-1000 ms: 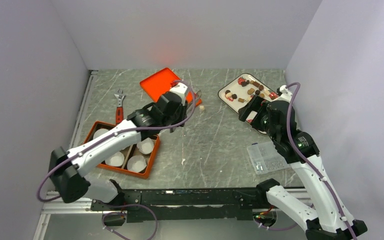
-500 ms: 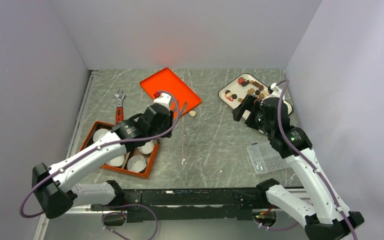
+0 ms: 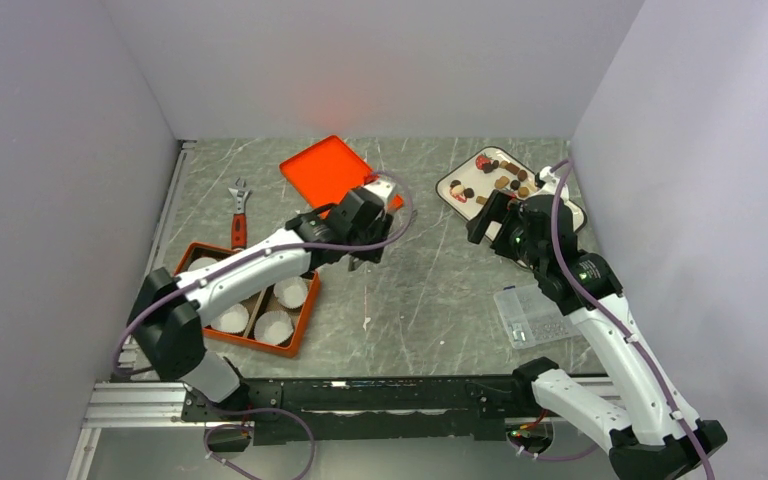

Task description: Pack the chocolate

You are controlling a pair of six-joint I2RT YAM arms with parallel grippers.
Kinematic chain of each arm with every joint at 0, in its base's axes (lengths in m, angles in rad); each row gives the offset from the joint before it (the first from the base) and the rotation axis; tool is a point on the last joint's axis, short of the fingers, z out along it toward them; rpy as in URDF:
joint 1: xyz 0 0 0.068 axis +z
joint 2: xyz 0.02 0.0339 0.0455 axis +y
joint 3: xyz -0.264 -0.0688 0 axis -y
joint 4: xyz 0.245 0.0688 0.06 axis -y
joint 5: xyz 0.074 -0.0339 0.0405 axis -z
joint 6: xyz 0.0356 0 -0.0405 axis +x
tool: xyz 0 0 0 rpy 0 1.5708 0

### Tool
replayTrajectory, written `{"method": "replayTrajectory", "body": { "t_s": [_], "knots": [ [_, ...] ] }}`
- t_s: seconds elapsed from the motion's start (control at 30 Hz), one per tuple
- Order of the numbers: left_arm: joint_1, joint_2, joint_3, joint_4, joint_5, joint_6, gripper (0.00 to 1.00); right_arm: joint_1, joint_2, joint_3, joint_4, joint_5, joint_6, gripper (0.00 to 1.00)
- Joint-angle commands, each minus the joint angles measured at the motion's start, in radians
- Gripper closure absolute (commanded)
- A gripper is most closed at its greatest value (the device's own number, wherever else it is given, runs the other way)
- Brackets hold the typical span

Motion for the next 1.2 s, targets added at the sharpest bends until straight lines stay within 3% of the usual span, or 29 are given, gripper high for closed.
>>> {"method": "replayTrajectory", "body": {
  "t_s": [0.0, 0.5, 0.87, 1.17],
  "knots": [
    [0.001, 0.106, 0.16, 0.137, 0.063, 0.082, 0.5, -0.001, -0.023, 0.061, -0.023, 0.061, -0.016, 0.0],
    [-0.002, 0.583, 0.726, 0.084, 0.151, 0.242, 0.51, -0.001, -0.078, 0.153, -0.104, 0.184, 0.006, 0.0],
    [0.001, 0.742, 0.877, 0.072, 0.161, 0.285, 0.52, -0.002, -0.058, 0.156, -0.114, 0.188, 0.005, 0.0],
    [0.02, 0.82, 0.915, 0.084, 0.18, 0.274, 0.53, -0.001, -0.055, 0.139, -0.112, 0.187, 0.004, 0.0]
  ]
}}
